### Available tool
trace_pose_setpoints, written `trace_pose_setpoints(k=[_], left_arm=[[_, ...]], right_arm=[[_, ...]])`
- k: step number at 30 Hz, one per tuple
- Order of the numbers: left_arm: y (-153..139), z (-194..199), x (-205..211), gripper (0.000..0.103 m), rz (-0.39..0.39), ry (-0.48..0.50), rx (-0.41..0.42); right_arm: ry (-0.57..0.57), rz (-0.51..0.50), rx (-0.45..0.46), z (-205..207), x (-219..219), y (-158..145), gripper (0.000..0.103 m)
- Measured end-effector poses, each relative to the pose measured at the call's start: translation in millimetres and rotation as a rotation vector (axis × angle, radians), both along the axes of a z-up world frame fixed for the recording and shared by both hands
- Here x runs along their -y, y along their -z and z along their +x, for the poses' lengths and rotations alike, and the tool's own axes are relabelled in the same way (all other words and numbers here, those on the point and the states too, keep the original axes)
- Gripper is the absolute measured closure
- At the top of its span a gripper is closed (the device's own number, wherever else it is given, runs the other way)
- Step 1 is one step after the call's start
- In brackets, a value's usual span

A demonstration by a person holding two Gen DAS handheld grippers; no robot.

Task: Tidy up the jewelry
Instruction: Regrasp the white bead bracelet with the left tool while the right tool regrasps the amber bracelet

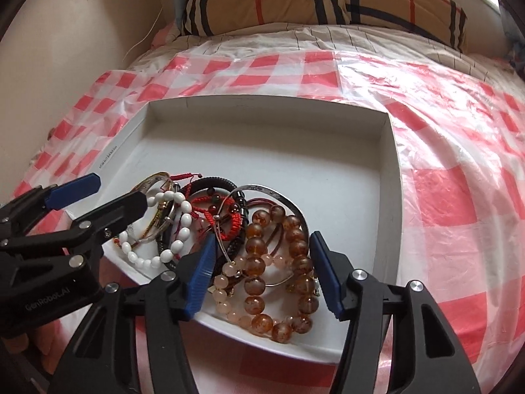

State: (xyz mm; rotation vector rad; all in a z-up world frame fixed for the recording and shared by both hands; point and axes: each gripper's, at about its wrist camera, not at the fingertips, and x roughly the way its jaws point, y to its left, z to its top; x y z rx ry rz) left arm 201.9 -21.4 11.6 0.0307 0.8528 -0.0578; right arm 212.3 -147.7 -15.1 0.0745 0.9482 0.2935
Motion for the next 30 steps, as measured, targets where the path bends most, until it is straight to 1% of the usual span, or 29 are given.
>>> trace_pose_setpoints(k=[2,4,6,7,8,10,12,13,14,15,16,17,18,19,20,22,24,25,30], left_arm=[[-2,0,-3,0.028,-0.028,-0.002,0.004],[-3,0,-7,0.028,-0.027,-0.015,0.000],[0,1,-8,0.028,-0.015,-0.019,-0.013],[2,3,-8,0.028,-0.018,-0.019,-0.021],[4,4,-7,0.028,-0.019,-0.011,-0.033],[13,6,0,0.023,-0.018,0.014,-0.060],[20,8,-1,0.022,-0.067,0.017,-0.087],[23,9,-1,0.024,-0.093,0.025,-0.104],[25,10,-1,0.034,-0.122,0.045,-0.115],[26,10,-1,0.039,-0.132,0.051,-0.121],[25,9,-1,0.050,-0.147,0.060,-0.130],[25,9,-1,0.055,-0.174,0.076,-0.142],[25,8,0,0.060,-0.197,0.090,-0.148],[24,8,1,0.081,-0.210,0.103,-0.158],[24,8,3,0.096,-0.203,0.115,-0.173],[23,7,3,0.096,-0.175,0.104,-0.162],[20,6,-1,0.096,-0.174,0.090,-0.151],[16,6,-3,0.096,-0.176,0.081,-0.138],[-2,2,-18,0.097,-0.196,0.049,-0.081]], right_arm=[[-0.004,0.039,-0.012,0,5,-2,0.047],[-0.013,0.051,-0.019,-1,8,-5,0.047],[-0.033,0.008,-0.028,-2,5,-5,0.045],[-0.033,-0.026,-0.024,-3,3,-4,0.037],[-0.036,-0.057,-0.012,-5,1,-3,0.034],[-0.038,-0.089,0.005,-7,-2,-2,0.033],[-0.044,-0.123,0.038,-9,-8,-1,0.033],[-0.054,-0.142,0.056,-11,-11,-1,0.033],[-0.067,-0.145,0.062,-11,-13,-1,0.042],[-0.088,-0.136,0.062,-12,-17,-1,0.048],[-0.100,-0.128,0.058,-13,-19,-2,0.059],[-0.112,-0.118,0.051,-13,-21,-3,0.069],[-0.120,-0.105,0.044,-13,-21,-4,0.073],[-0.124,-0.091,0.038,-13,-20,-5,0.080],[-0.122,-0.078,0.035,-12,-18,-6,0.082],[-0.113,-0.063,0.035,-12,-13,-8,0.084],[-0.095,-0.062,0.046,-13,-8,-11,0.087],[-0.089,-0.049,0.047,-12,-6,-12,0.091],[-0.077,0.064,0.046,-11,5,-20,0.091]])
